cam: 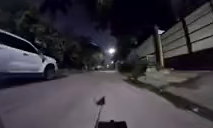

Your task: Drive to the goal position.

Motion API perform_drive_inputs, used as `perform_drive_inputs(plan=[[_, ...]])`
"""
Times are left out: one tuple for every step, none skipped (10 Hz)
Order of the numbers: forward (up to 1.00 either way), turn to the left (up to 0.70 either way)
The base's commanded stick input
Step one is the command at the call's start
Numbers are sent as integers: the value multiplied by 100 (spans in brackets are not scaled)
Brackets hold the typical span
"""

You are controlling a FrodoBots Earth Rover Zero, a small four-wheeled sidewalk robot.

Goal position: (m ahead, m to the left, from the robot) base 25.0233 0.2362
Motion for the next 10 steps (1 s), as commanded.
perform_drive_inputs(plan=[[94,0],[95,0],[98,0],[99,0],[99,0],[100,0],[100,0],[100,0],[100,0],[100,0]])
